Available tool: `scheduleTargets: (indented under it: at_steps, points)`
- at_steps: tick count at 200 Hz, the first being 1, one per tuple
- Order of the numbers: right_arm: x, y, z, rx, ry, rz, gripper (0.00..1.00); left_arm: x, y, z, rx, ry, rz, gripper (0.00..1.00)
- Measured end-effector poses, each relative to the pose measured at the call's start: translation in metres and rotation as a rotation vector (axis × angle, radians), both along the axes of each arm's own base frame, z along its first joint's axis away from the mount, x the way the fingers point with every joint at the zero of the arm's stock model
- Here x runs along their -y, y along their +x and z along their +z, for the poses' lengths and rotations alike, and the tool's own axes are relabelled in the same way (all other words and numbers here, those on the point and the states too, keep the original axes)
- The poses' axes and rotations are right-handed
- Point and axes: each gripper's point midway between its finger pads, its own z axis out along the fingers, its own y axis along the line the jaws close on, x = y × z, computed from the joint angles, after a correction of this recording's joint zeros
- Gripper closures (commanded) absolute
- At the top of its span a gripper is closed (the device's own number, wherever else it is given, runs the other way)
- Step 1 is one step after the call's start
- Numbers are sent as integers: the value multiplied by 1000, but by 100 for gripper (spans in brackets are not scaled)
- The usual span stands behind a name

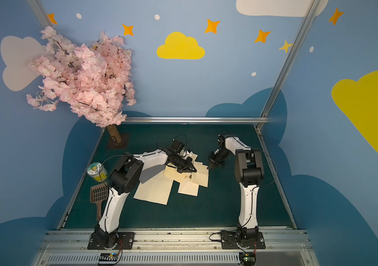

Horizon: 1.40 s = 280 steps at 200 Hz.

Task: Fold the letter paper in half and place it into the envelope
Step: Fold the letter paper at the center of the board.

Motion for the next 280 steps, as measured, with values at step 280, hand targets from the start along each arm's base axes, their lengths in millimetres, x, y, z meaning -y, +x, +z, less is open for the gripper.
scheduleTargets:
  at_steps: [280]
  points:
    - [1,5,-9,-41,-46,9,100,6,-55,-15,-92,27,122,97]
